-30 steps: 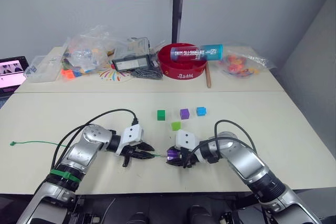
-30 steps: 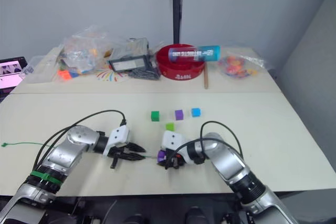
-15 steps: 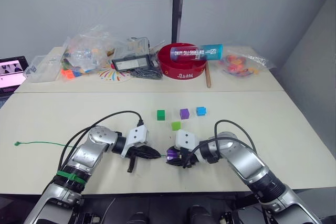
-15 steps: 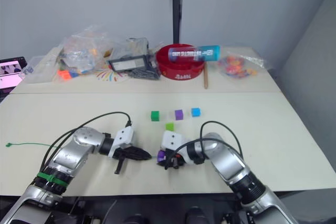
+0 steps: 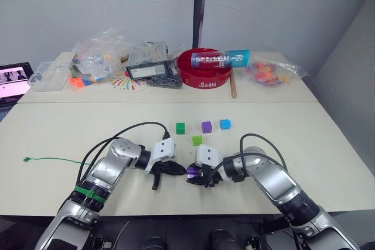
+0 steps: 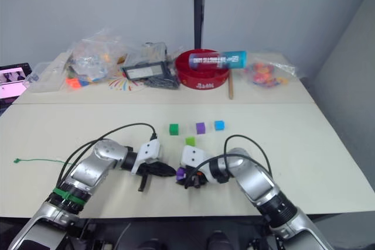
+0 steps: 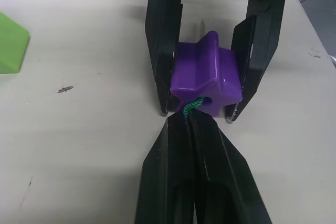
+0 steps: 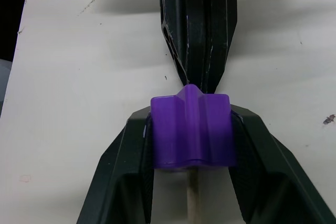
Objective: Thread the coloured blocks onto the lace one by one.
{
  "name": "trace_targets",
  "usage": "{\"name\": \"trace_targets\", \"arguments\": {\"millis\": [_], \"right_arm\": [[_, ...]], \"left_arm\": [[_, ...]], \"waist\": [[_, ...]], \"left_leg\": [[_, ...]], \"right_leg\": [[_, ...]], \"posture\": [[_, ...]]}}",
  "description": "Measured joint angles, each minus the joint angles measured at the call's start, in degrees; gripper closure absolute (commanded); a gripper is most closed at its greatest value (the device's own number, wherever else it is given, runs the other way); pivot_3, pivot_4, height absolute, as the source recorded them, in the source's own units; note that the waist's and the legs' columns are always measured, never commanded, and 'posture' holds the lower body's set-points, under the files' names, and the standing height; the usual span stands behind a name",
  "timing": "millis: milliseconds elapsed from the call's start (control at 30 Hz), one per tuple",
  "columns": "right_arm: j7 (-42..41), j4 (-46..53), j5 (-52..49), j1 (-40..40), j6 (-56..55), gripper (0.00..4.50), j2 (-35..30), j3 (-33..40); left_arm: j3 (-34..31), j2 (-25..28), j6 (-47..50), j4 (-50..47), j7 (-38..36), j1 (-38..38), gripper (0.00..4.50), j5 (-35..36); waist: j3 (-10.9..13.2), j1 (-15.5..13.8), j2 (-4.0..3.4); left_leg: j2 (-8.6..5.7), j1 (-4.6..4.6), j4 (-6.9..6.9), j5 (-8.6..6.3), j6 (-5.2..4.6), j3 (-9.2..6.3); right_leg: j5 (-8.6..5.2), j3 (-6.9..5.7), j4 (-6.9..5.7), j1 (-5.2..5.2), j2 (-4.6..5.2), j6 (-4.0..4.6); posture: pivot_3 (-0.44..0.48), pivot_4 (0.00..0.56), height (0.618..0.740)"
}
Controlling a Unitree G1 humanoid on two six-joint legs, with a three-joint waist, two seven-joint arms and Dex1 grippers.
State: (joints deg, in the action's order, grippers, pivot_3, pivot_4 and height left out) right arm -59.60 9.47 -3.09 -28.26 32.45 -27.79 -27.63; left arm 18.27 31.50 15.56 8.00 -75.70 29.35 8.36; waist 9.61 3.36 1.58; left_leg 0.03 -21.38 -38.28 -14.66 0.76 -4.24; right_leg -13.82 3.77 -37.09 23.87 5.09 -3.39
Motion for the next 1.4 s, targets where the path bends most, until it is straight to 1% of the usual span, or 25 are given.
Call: {"name": "trace_targets", "arguments": {"millis": [33,67,100,200,267,333,400,433,467,600,700,800,867,1000,1133,1267,1400], "right_arm": [[0.0,0.04,-0.01,0.0,0.12,3.11,0.01,0.01],[0.03,0.07,-0.01,0.0,0.22,3.11,0.04,0.02],[0.06,0.08,-0.03,-0.01,0.3,3.11,0.1,0.05],[0.16,0.09,-0.26,-0.01,0.56,3.11,0.3,0.19],[0.54,0.09,-0.48,-0.01,0.87,2.05,0.71,0.55],[1.1,0.08,-0.57,0.01,1.65,1.45,1.78,0.65],[1.11,0.1,-0.91,0.01,2.01,0.66,2.27,0.63],[1.11,0.18,-1.2,0.0,2.24,0.31,2.38,0.64],[1.11,0.35,-1.53,-0.02,2.6,0.06,2.38,0.65],[1.08,1.89,-2.8,-0.3,4.87,0.02,1.98,1.2],[-0.16,6.41,-5.2,0.32,6.59,0.02,-2.25,3.78],[-1.89,10.44,-8.44,2.19,6.5,0.02,-7.0,8.67],[-3.41,11.07,-10.3,4.75,5.52,0.02,-9.85,11.29],[-6.22,10.51,-12.89,8.76,1.96,0.02,-13.22,14.97],[-6.66,7.86,-12.98,9.81,-2.53,0.02,-13.73,15.97],[-6.3,7.01,-12.96,9.84,-4.56,0.02,-13.16,15.94],[-5.8,6.84,-12.94,9.68,-4.71,0.0,-12.45,15.82]], "left_arm": [[-0.04,0.08,0.29,-0.31,0.1,-0.14,3.91,0.02],[-0.21,0.1,0.44,-0.55,0.4,-0.3,3.68,0.05],[-0.63,0.23,0.77,-0.96,0.56,-0.58,3.28,0.48],[-1.44,1.02,1.6,-2.66,0.36,-1.06,2.34,1.42],[-1.94,1.9,1.88,-3.8,0.38,-1.3,1.66,2.3],[-2.85,2.56,1.91,-4.59,0.4,-1.66,1.07,2.95],[-3.28,3.01,1.95,-5.12,0.36,-2.16,0.3,3.19],[-3.34,3.13,2.0,-5.14,0.34,-2.34,0.01,3.26],[-3.34,3.2,2.04,-5.16,0.28,-2.4,0.0,3.27],[-3.31,3.8,2.06,-5.97,-0.32,-2.43,0.0,3.35],[-2.75,3.21,1.97,-6.02,-0.19,-2.14,0.0,3.13],[-1.55,1.77,1.92,-5.92,0.13,-1.72,0.0,2.87],[-0.55,0.44,1.63,-5.58,0.75,-1.09,0.0,2.4],[0.75,-2.33,0.11,-3.84,2.41,-0.66,0.0,1.22],[1.89,-4.46,-2.73,-1.09,3.81,-0.62,0.0,-0.06],[1.92,-4.67,-3.41,-0.21,3.97,-0.62,0.0,-0.53],[1.93,-4.77,-4.44,0.6,4.06,-0.4,1.21,-0.89]], "waist": [[0.0,0.01,0.0],[0.0,0.01,0.0],[0.0,0.02,0.0],[0.0,0.08,0.0],[0.0,0.24,0.0],[0.0,0.4,0.0],[0.0,0.39,0.0],[0.0,0.33,0.0],[0.01,0.28,0.0],[0.01,-0.02,0.0],[0.03,-0.74,-0.02],[0.03,-1.36,-0.01],[0.03,-1.71,0.0],[0.04,-1.73,0.01],[0.05,-1.25,0.02],[0.05,-1.09,0.02],[0.05,-1.23,0.02]], "left_leg": [[0.0,0.0,0.0,0.0,0.0,0.0],[0.0,0.0,0.0,0.0,0.0,0.0],[0.0,0.0,0.0,0.0,0.0,0.0],[0.01,0.0,0.0,0.0,0.0,0.0],[0.02,0.0,0.0,0.0,0.0,0.0],[0.02,-0.04,0.01,0.0,0.0,0.0],[0.01,-0.08,0.0,0.0,0.0,0.0],[0.01,-0.11,0.0,0.0,0.0,0.0],[0.01,-0.15,0.0,0.01,0.01,0.0],[0.0,-0.31,-0.02,0.01,0.01,-0.01],[-0.06,-0.43,-0.04,0.01,0.01,-0.04],[-0.08,-0.49,-0.05,0.0,0.01,-0.07],[-0.09,-0.54,-0.06,0.0,0.0,-0.06],[-0.08,-0.53,-0.06,0.0,0.0,-0.03],[-0.07,-0.51,-0.07,0.0,0.0,-0.01],[-0.08,-0.5,-0.08,0.0,0.0,-0.03],[-0.08,-0.53,-0.12,0.0,0.0,-0.04]], "right_leg": [[0.0,0.0,0.0,0.0,0.0,0.0],[0.0,0.0,0.0,0.0,0.0,0.0],[0.0,0.0,0.0,0.0,0.0,0.0],[0.0,0.0,0.0,0.02,0.0,0.0],[0.0,0.0,0.0,0.04,-0.01,0.0],[0.0,0.0,-0.02,0.11,-0.01,0.01],[0.0,0.0,-0.02,0.14,0.0,0.0],[0.0,0.0,-0.02,0.15,0.0,0.01],[0.0,0.0,-0.01,0.17,0.0,0.01],[0.0,0.0,-0.01,0.29,0.01,0.0],[0.01,-0.02,0.01,0.34,0.07,-0.01],[0.02,-0.06,0.08,0.31,0.1,-0.03],[0.01,-0.07,0.13,0.31,0.11,-0.03],[0.01,-0.06,0.18,0.32,0.09,-0.03],[0.01,-0.05,0.2,0.31,0.08,-0.03],[0.01,-0.05,0.14,0.31,0.08,-0.03],[0.01,-0.05,0.12,0.31,0.09,-0.04]], "posture": [[0.0,0.15,0.731],[0.0,0.15,0.731],[0.0,0.15,0.731],[0.0,0.15,0.731],[0.0,0.15,0.731],[0.0,0.15,0.731],[0.0,0.15,0.731],[0.0,0.15,0.731],[0.0,0.15,0.731],[0.0,0.15,0.731],[0.0,0.15,0.731],[0.0,0.15,0.731],[0.0,0.15,0.731],[0.0,0.15,0.731],[0.0,0.15,0.731],[0.0,0.15,0.731],[0.0,0.15,0.731]]}}
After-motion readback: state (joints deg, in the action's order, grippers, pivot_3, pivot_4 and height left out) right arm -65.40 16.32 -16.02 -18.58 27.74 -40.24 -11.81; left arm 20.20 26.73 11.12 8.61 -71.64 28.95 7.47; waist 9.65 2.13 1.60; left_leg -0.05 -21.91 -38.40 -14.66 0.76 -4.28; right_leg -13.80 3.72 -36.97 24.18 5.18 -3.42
